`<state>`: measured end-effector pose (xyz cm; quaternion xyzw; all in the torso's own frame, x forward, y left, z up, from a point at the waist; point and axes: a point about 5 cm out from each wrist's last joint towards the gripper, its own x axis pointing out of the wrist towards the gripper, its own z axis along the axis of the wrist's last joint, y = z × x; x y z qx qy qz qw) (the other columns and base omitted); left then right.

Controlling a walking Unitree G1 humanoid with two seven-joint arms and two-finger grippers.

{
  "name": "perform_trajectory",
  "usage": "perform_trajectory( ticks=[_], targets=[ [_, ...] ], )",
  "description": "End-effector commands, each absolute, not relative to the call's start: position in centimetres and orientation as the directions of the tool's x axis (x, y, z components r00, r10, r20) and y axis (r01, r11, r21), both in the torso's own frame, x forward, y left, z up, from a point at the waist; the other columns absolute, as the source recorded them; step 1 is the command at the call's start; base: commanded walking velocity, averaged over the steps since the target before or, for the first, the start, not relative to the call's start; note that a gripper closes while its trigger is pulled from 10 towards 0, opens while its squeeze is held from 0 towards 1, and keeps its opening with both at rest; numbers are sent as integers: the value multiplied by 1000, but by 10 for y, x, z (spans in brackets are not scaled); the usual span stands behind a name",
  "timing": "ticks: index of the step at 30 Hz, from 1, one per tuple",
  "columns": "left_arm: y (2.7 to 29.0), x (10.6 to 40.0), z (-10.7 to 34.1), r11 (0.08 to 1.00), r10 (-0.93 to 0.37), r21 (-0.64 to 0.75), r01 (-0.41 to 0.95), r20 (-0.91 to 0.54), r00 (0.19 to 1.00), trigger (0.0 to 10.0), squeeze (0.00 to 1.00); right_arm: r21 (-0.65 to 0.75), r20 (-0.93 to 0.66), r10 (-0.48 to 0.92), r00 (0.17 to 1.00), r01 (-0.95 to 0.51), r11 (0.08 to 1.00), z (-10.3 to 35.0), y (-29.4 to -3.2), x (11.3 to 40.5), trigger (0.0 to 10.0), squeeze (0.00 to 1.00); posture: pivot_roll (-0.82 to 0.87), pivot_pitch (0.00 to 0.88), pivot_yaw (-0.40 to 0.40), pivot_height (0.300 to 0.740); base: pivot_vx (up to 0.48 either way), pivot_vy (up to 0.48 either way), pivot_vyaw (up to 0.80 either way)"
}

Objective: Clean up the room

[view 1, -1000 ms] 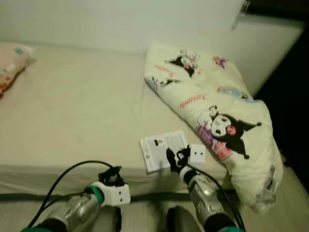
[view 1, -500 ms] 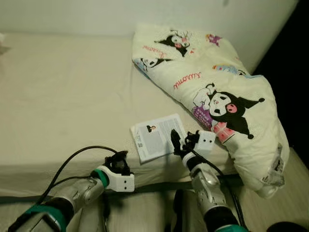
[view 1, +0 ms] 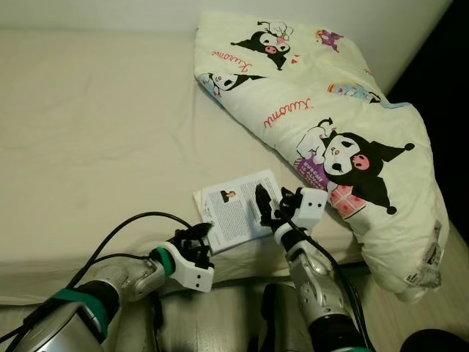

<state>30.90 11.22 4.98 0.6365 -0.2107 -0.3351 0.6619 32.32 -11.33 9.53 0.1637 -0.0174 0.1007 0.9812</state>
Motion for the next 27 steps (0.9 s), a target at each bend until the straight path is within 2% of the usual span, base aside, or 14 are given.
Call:
perform_trajectory(
  ticks=[1,4,8,9,10,14,15,18,19,27],
  targets=[
    [105,308,53,-38,-752,989,141,-122,647,10000,0,326,49,184,982,-190,926,92,-115,320,10000,0,-39,133,-48,551,0,0,0],
    [100,310,57,-61,-781,994,94,-106,616,10000,0,323,42,185,982,-189,927,92,-115,319,10000,0,-42,137,-48,551,0,0,0],
    [103,314,60,-89,-774,996,29,-87,627,9961,0,321,36,189,981,-191,928,92,-114,317,10000,0,-49,140,-46,551,0,0,0],
    [106,316,60,-97,-767,995,5,-78,637,8863,0,321,34,190,981,-191,928,93,-114,317,10000,0,-49,140,-46,551,0,0,0],
    [108,317,60,-105,-759,994,-17,-70,647,4588,0,321,33,190,981,-190,928,93,-114,317,10000,0,-49,140,-46,551,0,0,0],
    [115,318,59,-127,-739,991,-53,-59,671,4392,0,319,30,190,981,-190,929,92,-114,315,10000,0,-58,139,-47,551,0,0,0],
    [120,318,57,-142,-728,988,-67,-58,683,3529,0,316,29,190,981,-190,930,93,-115,315,10000,0,-58,139,-47,551,0,0,0],
    [125,319,57,-159,-716,984,-76,-62,695,3451,0,312,28,191,981,-190,931,93,-116,315,10000,0,-58,139,-47,551,0,0,0],
    [133,323,59,-191,-690,977,-92,-67,721,0,0,300,29,195,980,-195,934,95,-118,315,10000,0,-98,143,-52,551,0,0,0],
    [146,340,79,-254,-647,956,-149,-53,761,0,0,272,35,209,977,-211,939,100,-121,313,10000,0,-111,146,-58,551,0,0,0]
  ],
)
